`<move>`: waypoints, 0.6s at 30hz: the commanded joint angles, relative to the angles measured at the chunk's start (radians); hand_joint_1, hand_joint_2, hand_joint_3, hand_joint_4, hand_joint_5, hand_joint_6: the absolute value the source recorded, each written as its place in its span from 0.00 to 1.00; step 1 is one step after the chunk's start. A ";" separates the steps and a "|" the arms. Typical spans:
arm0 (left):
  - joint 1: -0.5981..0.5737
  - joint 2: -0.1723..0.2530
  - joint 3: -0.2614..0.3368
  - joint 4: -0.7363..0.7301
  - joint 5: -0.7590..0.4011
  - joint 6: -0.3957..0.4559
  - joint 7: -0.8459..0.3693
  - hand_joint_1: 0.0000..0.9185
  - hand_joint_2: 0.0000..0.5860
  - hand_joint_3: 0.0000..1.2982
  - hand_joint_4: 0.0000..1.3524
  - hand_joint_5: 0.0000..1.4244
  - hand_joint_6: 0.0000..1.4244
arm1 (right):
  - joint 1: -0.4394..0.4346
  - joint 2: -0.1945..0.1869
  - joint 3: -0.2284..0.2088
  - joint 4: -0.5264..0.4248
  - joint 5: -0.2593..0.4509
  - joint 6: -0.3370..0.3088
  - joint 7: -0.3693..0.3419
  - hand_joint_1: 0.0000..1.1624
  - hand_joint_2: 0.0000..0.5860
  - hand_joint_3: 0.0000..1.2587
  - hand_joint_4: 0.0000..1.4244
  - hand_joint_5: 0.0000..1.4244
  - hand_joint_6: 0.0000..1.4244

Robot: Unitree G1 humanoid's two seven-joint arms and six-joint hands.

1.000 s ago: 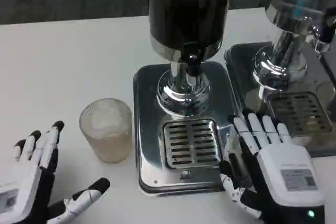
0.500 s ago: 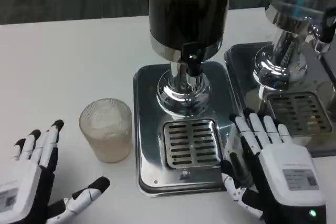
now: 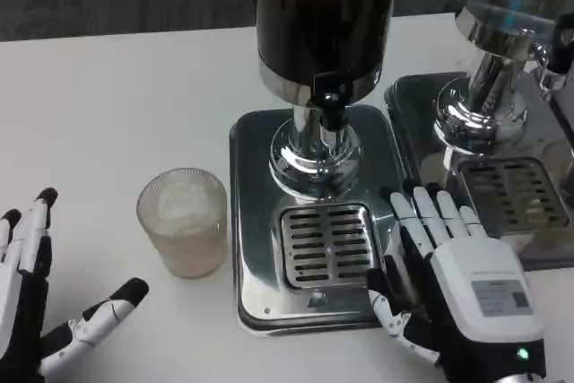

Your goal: Grasp the cup under the faucet to collect the drink, then remove the cup.

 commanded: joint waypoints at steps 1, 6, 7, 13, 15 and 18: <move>-0.059 0.004 0.009 0.086 -0.083 -0.071 -0.025 0.00 0.07 0.00 0.00 0.00 0.00 | -0.005 0.007 0.000 0.006 0.004 0.002 -0.015 0.36 0.84 0.06 0.00 0.00 0.03; -0.148 -0.011 -0.008 0.229 -0.158 -0.150 -0.041 0.00 0.01 0.00 0.00 0.00 0.00 | -0.011 0.014 -0.006 -0.006 0.005 0.011 -0.006 0.36 0.85 0.06 0.00 0.00 0.03; -0.163 -0.012 -0.013 0.254 -0.164 -0.166 -0.043 0.00 0.01 0.00 0.00 0.00 0.00 | -0.010 0.015 -0.007 -0.013 0.003 0.013 -0.003 0.36 0.85 0.06 0.00 0.00 0.03; -0.256 -0.021 -0.054 0.396 -0.174 -0.253 -0.048 0.00 0.00 0.00 0.00 0.00 0.00 | -0.003 0.011 -0.011 -0.033 0.001 0.021 0.008 0.36 0.84 0.06 0.00 0.00 0.03; -0.289 -0.015 -0.077 0.435 -0.168 -0.276 -0.055 0.00 0.00 0.00 0.00 0.00 0.00 | 0.000 0.010 -0.013 -0.037 0.003 0.022 0.012 0.36 0.84 0.06 0.00 0.00 0.03; -0.323 -0.013 -0.102 0.471 -0.156 -0.289 -0.051 0.00 0.00 0.00 0.00 0.00 0.00 | 0.006 0.010 -0.012 -0.042 0.003 0.024 0.018 0.36 0.83 0.06 0.00 0.00 0.04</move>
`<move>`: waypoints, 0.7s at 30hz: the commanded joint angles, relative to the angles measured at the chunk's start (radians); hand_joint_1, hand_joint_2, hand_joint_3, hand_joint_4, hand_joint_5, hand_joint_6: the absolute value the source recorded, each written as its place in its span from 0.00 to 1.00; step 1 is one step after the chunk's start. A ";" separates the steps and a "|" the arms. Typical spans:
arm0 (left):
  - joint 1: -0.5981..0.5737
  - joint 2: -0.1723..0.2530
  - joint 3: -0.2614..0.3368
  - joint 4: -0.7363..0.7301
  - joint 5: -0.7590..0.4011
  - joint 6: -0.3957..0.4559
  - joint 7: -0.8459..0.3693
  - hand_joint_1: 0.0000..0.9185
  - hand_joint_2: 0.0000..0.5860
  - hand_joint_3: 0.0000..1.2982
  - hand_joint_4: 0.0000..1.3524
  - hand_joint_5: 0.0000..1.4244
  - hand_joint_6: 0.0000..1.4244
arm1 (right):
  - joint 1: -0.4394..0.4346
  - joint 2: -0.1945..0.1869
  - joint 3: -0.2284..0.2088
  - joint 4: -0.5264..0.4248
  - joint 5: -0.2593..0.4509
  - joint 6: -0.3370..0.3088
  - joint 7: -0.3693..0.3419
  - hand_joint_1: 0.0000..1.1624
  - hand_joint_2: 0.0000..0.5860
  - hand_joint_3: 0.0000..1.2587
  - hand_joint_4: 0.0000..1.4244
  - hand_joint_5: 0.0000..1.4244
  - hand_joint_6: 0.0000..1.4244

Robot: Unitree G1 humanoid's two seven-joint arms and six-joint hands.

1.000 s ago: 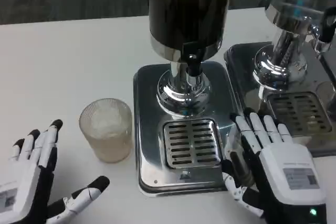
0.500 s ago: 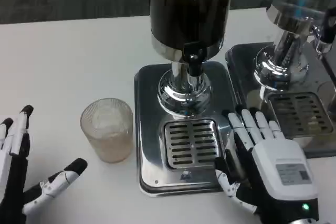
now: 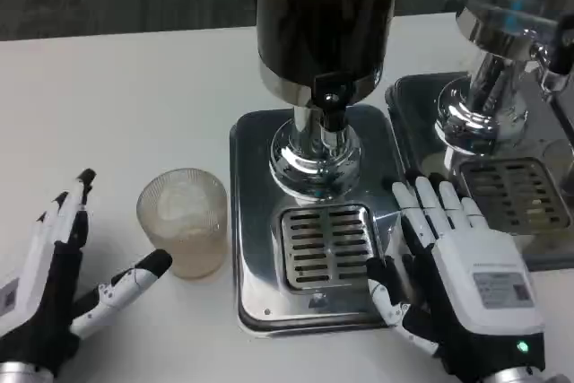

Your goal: Grasp the cup under the faucet to collect the drink, then remove the cup.

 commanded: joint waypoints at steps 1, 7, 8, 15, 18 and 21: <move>-0.042 0.002 -0.035 0.048 0.022 -0.017 -0.006 0.00 0.00 0.00 0.00 0.00 0.00 | 0.013 -0.005 -0.005 -0.020 0.002 0.010 0.012 0.36 0.83 0.07 0.00 0.00 0.04; -0.082 -0.012 -0.065 0.073 0.040 0.008 -0.002 0.06 0.00 0.00 0.00 0.00 0.00 | 0.020 0.002 -0.001 -0.028 -0.007 0.029 0.021 0.41 0.80 0.10 0.00 0.00 0.05; -0.084 -0.013 -0.067 0.076 0.042 0.009 0.001 0.06 0.00 0.00 0.00 0.00 0.00 | 0.021 0.003 0.000 -0.030 -0.009 0.031 0.021 0.41 0.80 0.10 0.00 0.00 0.05; -0.131 -0.047 -0.084 0.158 0.041 -0.030 0.044 0.13 0.00 0.00 0.00 0.00 0.00 | 0.034 0.006 0.003 -0.047 -0.015 0.046 0.025 0.43 0.80 0.11 0.01 0.00 0.06; -0.150 -0.056 -0.092 0.198 0.039 -0.049 0.063 0.15 0.01 0.00 0.00 0.01 0.00 | 0.036 0.005 0.003 -0.051 -0.015 0.050 0.026 0.43 0.80 0.11 0.01 0.00 0.07; -0.166 -0.069 -0.095 0.237 0.038 -0.072 0.099 0.16 0.01 0.00 0.00 0.02 0.00 | 0.040 0.006 0.001 -0.058 -0.016 0.056 0.026 0.43 0.80 0.11 0.01 0.00 0.07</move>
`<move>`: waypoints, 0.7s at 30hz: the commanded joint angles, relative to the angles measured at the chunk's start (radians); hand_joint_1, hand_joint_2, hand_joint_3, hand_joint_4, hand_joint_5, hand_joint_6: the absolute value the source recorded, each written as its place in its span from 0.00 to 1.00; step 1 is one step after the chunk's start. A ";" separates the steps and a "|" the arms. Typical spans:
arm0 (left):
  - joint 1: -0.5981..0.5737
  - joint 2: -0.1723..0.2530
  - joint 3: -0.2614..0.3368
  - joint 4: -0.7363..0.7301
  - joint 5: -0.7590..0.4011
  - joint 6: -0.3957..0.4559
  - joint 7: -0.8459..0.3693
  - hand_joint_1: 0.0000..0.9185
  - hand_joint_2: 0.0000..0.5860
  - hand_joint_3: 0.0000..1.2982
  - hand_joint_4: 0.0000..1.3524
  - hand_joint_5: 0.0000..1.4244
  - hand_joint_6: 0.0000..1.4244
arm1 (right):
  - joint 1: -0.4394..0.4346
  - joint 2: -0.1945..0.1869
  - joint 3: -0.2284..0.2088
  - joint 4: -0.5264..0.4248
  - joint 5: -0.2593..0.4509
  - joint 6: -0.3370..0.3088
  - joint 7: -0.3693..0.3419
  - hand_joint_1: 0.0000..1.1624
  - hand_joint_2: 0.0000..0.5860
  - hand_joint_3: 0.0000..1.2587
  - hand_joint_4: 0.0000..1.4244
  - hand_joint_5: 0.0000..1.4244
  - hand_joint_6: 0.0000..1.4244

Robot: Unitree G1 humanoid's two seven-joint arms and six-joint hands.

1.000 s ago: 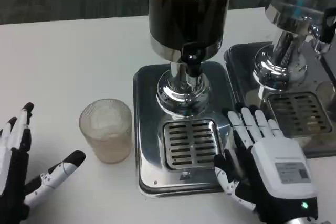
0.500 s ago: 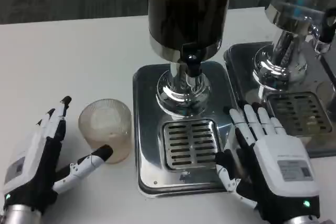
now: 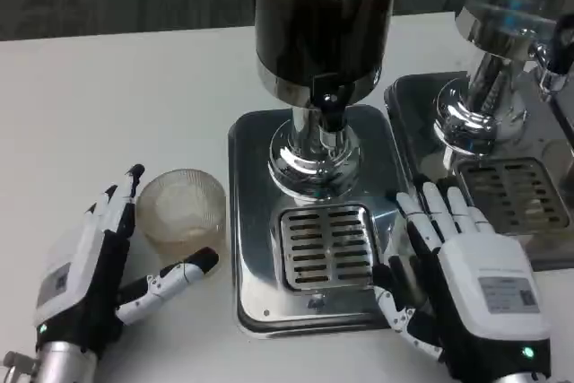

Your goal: Grasp the cup under the faucet to collect the drink, then remove the cup.

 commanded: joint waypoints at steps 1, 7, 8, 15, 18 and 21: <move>-0.036 -0.021 -0.010 0.068 0.000 -0.044 0.057 0.16 0.01 0.00 0.00 0.03 0.00 | 0.011 0.001 -0.002 -0.023 -0.005 0.012 0.006 0.43 0.80 0.11 0.01 0.00 0.07; -0.086 -0.031 -0.029 0.144 0.009 -0.069 0.081 0.19 0.02 0.00 0.00 0.08 0.05 | 0.017 0.001 0.000 -0.031 -0.005 0.017 0.008 0.44 0.80 0.11 0.01 0.00 0.07; -0.096 -0.031 -0.034 0.156 0.012 -0.073 0.084 0.19 0.02 0.00 0.00 0.09 0.06 | 0.018 0.002 0.000 -0.033 -0.005 0.018 0.009 0.44 0.80 0.11 0.01 0.00 0.07; -0.138 -0.032 -0.057 0.221 0.008 -0.104 0.107 0.22 0.03 0.00 0.00 0.16 0.13 | 0.034 0.000 -0.003 -0.055 -0.006 0.031 0.016 0.44 0.79 0.11 0.01 0.00 0.08; -0.150 -0.033 -0.067 0.239 0.012 -0.114 0.123 0.25 0.04 0.00 0.00 0.18 0.16 | 0.040 -0.003 -0.004 -0.063 -0.008 0.033 0.017 0.44 0.79 0.11 0.01 0.00 0.08; -0.159 -0.036 -0.075 0.251 0.015 -0.121 0.133 0.27 0.05 0.00 0.00 0.20 0.19 | 0.043 -0.003 -0.007 -0.068 -0.007 0.034 0.021 0.44 0.79 0.11 0.01 0.00 0.08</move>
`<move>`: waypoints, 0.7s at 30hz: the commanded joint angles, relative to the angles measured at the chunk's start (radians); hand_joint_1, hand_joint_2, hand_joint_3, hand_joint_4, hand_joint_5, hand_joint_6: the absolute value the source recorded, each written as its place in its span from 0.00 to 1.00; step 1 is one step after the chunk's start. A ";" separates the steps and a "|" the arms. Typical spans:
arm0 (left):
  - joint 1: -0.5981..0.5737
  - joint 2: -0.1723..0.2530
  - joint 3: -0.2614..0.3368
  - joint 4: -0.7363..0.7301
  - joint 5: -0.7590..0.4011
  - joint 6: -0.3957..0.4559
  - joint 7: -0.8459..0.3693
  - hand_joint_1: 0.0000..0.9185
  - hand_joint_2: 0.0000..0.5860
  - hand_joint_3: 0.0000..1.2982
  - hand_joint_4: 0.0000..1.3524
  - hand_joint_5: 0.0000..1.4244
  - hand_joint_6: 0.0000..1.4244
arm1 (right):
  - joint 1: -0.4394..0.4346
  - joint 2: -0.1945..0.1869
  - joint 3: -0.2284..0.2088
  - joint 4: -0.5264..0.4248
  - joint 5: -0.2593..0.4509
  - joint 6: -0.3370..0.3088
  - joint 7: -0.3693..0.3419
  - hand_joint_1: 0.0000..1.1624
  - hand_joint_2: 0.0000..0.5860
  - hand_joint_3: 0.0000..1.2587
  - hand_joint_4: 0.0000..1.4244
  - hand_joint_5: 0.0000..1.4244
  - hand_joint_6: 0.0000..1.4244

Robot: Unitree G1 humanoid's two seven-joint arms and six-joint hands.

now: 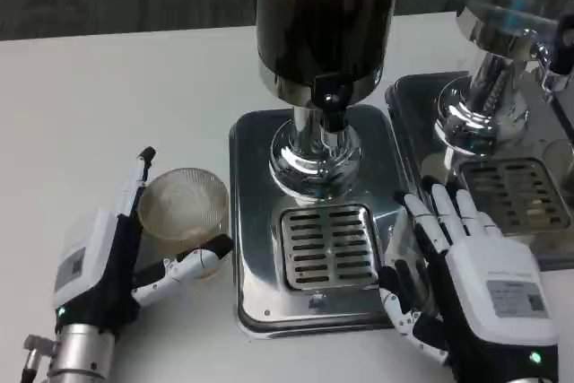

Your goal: Grasp the cup under the faucet to collect the drink, then remove the cup.

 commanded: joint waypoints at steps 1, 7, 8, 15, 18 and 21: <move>-0.018 -0.008 -0.022 0.026 0.013 -0.019 0.016 0.27 0.05 0.00 0.00 0.21 0.19 | 0.010 -0.003 -0.007 -0.023 -0.005 0.006 0.010 0.44 0.79 0.11 0.01 0.00 0.08; -0.031 -0.005 -0.041 0.044 0.022 -0.027 0.044 0.40 0.12 0.05 0.11 0.35 0.37 | 0.008 -0.004 -0.008 -0.023 -0.004 0.004 0.012 0.44 0.79 0.12 0.01 0.00 0.10; -0.031 -0.004 -0.044 0.046 0.023 -0.028 0.052 0.43 0.12 0.07 0.15 0.37 0.42 | 0.008 -0.004 -0.008 -0.024 -0.004 0.004 0.012 0.44 0.79 0.12 0.01 0.00 0.10; -0.019 -0.001 -0.053 0.033 0.058 -0.033 0.152 0.58 0.14 0.26 0.37 0.54 0.60 | 0.011 0.001 -0.010 -0.023 0.003 0.005 0.011 0.44 0.79 0.12 0.01 0.00 0.11; -0.012 0.002 -0.058 0.025 0.079 -0.033 0.199 0.58 0.13 0.29 0.40 0.56 0.62 | 0.009 0.001 -0.009 -0.021 0.004 0.004 0.011 0.44 0.79 0.12 0.01 0.00 0.12; -0.006 0.001 -0.055 0.018 0.087 -0.042 0.237 0.59 0.13 0.31 0.42 0.58 0.65 | 0.006 0.001 -0.009 -0.017 0.007 0.003 0.013 0.44 0.79 0.12 0.01 0.00 0.12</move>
